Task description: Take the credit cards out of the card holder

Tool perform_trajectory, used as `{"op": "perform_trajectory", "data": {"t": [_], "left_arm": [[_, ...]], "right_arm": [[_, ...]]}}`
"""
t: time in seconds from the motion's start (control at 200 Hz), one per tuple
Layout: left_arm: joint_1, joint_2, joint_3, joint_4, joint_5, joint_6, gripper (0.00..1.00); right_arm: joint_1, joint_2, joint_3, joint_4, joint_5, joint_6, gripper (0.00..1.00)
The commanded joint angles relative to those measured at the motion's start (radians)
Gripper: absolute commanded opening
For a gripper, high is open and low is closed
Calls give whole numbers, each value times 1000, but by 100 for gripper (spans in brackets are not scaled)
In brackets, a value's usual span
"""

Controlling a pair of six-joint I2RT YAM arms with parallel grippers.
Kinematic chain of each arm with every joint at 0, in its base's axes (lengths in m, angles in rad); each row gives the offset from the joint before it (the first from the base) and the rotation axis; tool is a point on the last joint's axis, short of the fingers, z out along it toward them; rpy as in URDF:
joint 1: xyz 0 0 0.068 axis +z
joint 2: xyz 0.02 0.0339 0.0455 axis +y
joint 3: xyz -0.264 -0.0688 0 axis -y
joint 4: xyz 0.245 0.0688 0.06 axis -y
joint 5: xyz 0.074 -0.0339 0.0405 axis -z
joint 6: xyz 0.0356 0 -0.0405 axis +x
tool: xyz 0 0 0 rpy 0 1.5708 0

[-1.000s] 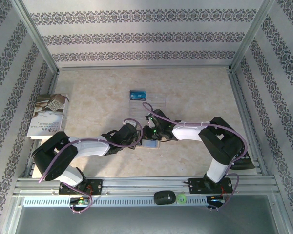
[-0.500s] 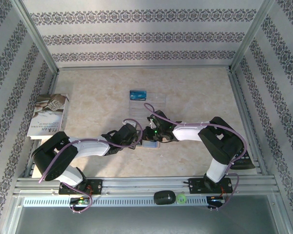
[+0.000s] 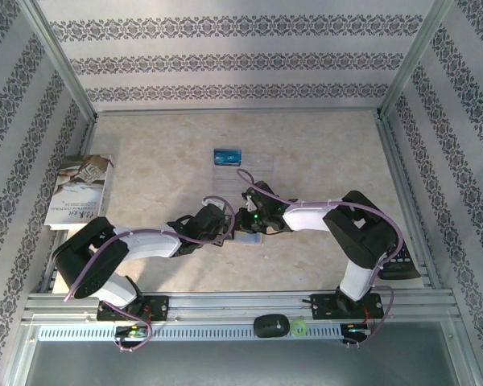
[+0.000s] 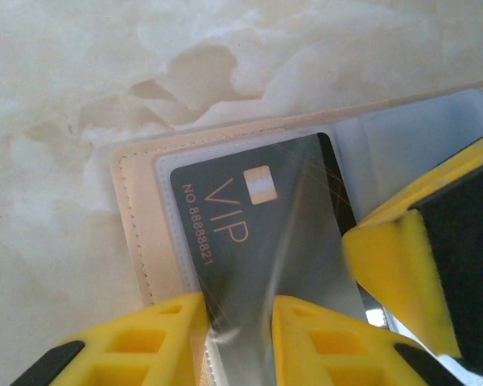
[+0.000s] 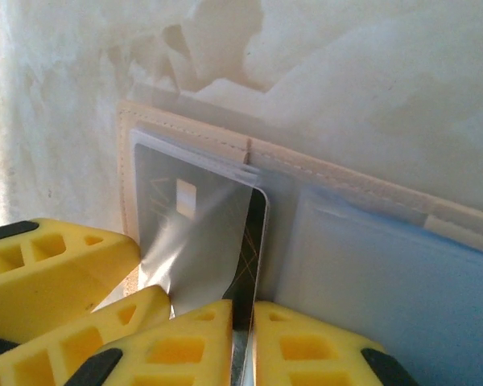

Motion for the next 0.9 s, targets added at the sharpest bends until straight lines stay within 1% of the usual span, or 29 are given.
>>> {"op": "perform_trajectory", "data": {"t": [0.0, 0.02, 0.125, 0.255, 0.35, 0.63, 0.73, 0.824, 0.894], "left_arm": [[-15, 42, -39, -56, 81, -19, 30], [-14, 40, -40, -56, 81, -20, 30], [-6, 15, -56, -57, 72, -32, 32], [28, -31, -98, -33, 83, -59, 34], [37, -40, -108, -30, 88, -60, 35], [40, -33, -114, 0, 106, -63, 35], [41, -54, -114, 2, 114, -60, 35], [43, -67, -96, -20, 118, -57, 34], [43, -114, -94, -34, 121, -58, 35]], "right_arm": [[8, 55, 18, 20, 2, -6, 3], [8, 53, 16, 20, 7, -7, 0], [5, 24, 4, -4, 53, -29, 0], [4, -32, -7, -85, 132, -66, 0], [-1, -61, -23, -133, 164, -75, 0], [-6, -157, -67, -206, 216, -69, 0], [-6, -152, -50, -200, 179, -87, 0], [-8, -161, -54, -127, 128, -98, 12], [-4, -164, -26, -139, 107, -128, 15]]}}
